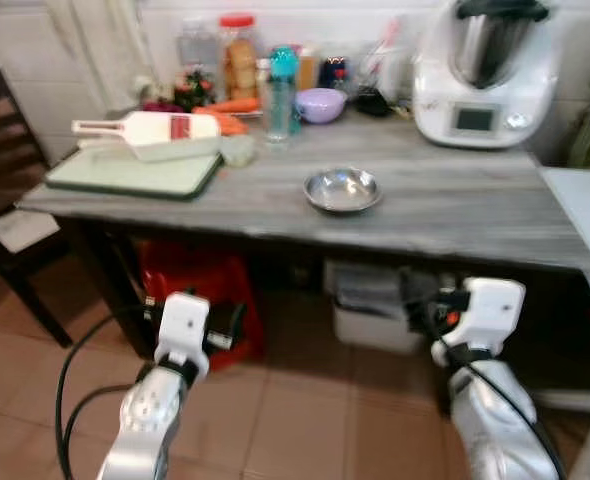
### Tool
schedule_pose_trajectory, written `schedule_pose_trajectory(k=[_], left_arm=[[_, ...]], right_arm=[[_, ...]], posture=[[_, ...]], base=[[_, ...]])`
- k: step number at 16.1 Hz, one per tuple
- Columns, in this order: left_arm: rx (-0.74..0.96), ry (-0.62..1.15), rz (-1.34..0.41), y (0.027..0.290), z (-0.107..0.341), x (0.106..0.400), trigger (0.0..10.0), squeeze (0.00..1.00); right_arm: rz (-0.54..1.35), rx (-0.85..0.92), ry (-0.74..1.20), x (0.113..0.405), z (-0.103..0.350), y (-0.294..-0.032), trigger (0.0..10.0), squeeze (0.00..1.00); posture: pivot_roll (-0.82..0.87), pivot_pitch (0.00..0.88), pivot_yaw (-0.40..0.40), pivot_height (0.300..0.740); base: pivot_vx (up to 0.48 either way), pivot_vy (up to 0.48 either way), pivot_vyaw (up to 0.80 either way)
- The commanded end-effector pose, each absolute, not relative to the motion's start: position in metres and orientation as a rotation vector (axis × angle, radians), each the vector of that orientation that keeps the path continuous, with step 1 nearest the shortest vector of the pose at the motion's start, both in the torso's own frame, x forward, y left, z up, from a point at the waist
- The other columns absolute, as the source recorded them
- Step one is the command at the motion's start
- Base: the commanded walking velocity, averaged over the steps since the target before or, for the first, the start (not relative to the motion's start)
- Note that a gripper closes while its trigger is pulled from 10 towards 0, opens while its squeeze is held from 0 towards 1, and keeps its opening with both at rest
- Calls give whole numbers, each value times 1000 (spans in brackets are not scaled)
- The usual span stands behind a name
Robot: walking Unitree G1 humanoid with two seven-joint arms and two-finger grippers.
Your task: Setting the table
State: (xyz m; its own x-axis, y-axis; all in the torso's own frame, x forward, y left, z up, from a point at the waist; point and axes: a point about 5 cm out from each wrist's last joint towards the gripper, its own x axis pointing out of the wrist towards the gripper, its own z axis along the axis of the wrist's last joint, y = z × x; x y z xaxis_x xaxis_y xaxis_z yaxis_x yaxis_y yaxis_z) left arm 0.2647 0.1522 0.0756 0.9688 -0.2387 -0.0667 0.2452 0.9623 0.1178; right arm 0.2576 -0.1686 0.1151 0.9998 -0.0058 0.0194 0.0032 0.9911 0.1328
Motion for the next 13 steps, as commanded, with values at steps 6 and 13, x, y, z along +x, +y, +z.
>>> schedule_pose_trajectory(k=[6,13], left_arm=[[124,9,-329,148,81,263,10000,0],[119,13,-359,142,80,262,10000,0]], right_arm=[[20,145,-24,260,117,-162,10000,0],[30,151,-9,262,116,-159,10000,0]], posture=[[20,0,14,740],[21,0,9,740]], base=[[-95,0,0],[0,-82,0]])
